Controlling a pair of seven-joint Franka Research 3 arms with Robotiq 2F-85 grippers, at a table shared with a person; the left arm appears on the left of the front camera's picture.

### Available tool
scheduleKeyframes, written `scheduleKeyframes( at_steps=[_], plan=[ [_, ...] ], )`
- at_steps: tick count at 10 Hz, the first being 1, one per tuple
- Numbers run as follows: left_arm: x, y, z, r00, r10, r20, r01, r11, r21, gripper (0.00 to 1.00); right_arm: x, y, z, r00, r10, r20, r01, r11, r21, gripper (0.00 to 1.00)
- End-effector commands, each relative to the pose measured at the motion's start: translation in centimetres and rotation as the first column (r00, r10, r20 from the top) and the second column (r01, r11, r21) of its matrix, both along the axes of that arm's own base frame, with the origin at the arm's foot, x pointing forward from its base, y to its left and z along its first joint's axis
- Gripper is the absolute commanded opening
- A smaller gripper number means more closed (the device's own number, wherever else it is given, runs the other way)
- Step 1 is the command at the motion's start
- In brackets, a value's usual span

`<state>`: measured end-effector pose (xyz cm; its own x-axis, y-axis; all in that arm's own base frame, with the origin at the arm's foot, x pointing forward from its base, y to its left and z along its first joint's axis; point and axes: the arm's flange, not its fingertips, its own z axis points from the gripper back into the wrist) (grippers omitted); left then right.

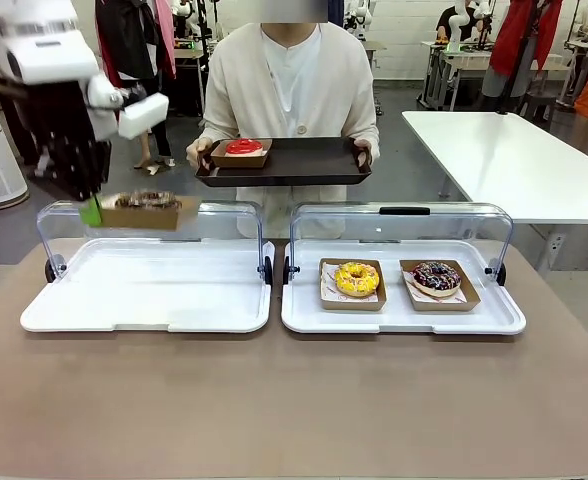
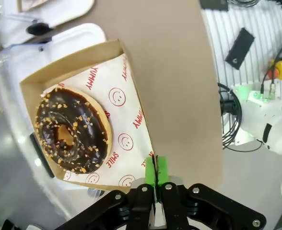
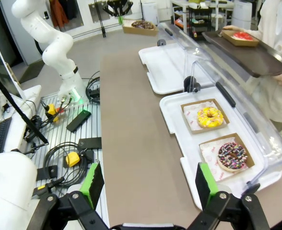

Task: Provide the desired donut to the person.
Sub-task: Pick up and lift the Paper togo box containing the Donut pointed at by the person.

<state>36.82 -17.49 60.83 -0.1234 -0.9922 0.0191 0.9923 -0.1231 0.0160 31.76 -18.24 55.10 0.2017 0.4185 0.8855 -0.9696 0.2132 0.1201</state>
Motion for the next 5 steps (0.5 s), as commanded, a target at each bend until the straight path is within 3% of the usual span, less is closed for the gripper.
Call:
scheduleKeyframes(
  at_steps=[1,4,5],
  plan=[
    [1.6,-0.3,1.5,0.999,0.040,0.034,-0.040,0.999,0.009,0.00,0.0,0.0,0.0,1.000,0.004,0.006,-0.004,1.000,0.011,1.00],
    [3.5,0.3,1.8,0.997,0.053,0.052,-0.051,0.998,-0.034,0.00,0.0,0.0,0.0,1.000,0.004,0.006,-0.004,1.000,0.011,1.00],
    [2.0,0.1,2.5,0.998,0.042,0.046,-0.041,0.999,-0.018,0.00,0.0,0.0,0.0,1.000,0.004,0.006,-0.004,1.000,0.011,1.00]
  ],
)
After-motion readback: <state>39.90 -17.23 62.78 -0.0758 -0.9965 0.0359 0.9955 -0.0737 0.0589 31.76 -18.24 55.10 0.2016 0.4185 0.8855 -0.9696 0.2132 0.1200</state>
